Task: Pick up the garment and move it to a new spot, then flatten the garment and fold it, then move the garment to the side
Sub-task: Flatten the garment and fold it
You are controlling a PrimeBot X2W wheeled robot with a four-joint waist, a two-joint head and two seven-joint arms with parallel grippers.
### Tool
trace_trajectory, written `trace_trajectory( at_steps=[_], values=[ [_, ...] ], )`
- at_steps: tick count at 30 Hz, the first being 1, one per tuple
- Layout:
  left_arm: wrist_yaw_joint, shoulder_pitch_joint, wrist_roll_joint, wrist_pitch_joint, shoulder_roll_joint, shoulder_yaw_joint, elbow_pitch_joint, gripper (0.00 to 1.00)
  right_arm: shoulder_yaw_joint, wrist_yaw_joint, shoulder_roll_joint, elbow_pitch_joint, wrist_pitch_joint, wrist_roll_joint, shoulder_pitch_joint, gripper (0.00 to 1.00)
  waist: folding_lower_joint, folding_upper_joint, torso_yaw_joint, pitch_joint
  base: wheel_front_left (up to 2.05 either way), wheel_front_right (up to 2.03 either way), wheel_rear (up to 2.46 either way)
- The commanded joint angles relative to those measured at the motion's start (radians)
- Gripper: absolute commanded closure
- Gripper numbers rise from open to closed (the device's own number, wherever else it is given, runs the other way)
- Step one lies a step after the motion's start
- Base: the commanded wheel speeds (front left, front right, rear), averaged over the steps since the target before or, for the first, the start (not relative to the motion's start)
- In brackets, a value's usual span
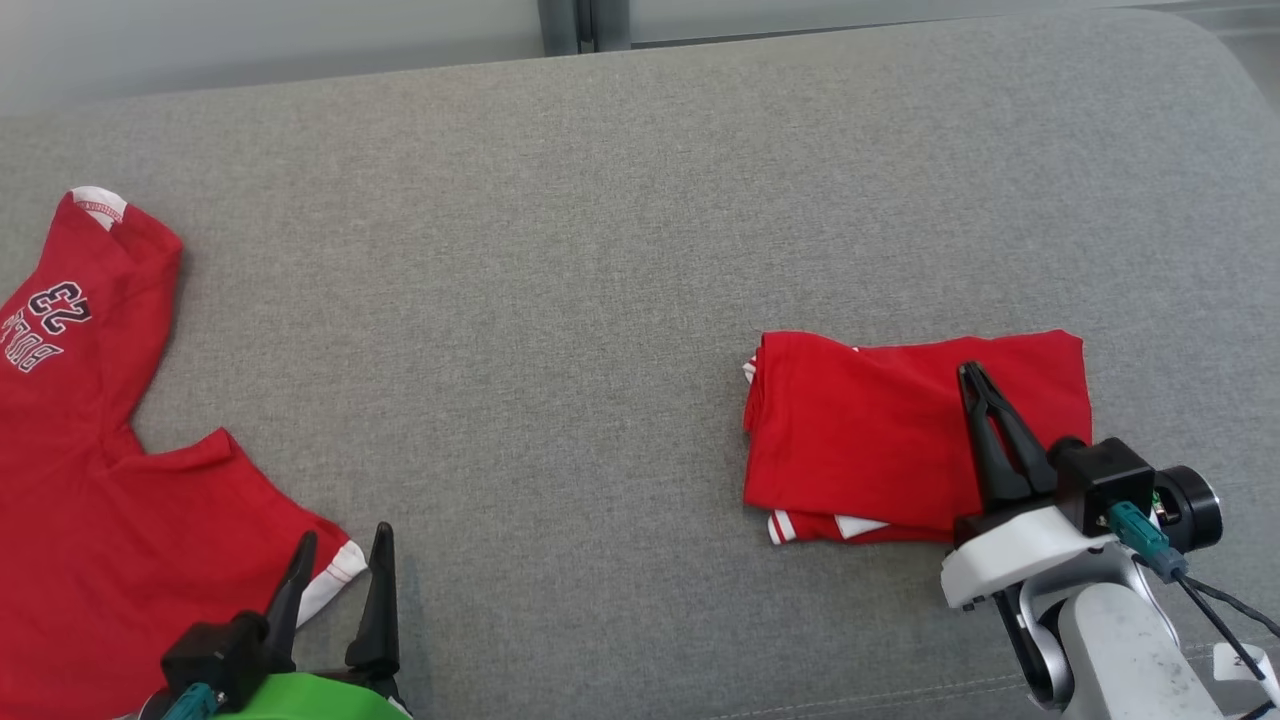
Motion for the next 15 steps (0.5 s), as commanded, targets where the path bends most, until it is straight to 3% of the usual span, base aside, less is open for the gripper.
trace_trajectory(
  at_steps=[1, 10, 15],
  values=[
    [-0.002, -0.020, 0.008, -0.002, 0.003, -0.001, 0.002, 0.00, -0.013, -0.001, 0.020, 0.013, -0.007, -0.013, -0.022, 1.00, 0.0000, -0.0001, 0.009, 0.011, 0.00, 0.00, 0.00],
    [-0.008, -0.038, 0.017, 0.011, 0.028, -0.012, 0.015, 0.00, -0.108, -0.001, 0.072, 0.105, -0.007, -0.092, -0.045, 1.00, 0.0000, -0.0001, 0.042, 0.032, 0.00, 0.00, 0.00],
    [-0.008, -0.041, 0.016, 0.019, 0.033, -0.018, 0.013, 0.00, -0.094, -0.001, 0.074, 0.179, -0.007, -0.035, -0.060, 1.00, 0.0000, -0.0001, 0.058, 0.034, 0.00, 0.00, 0.00]
  ],
)
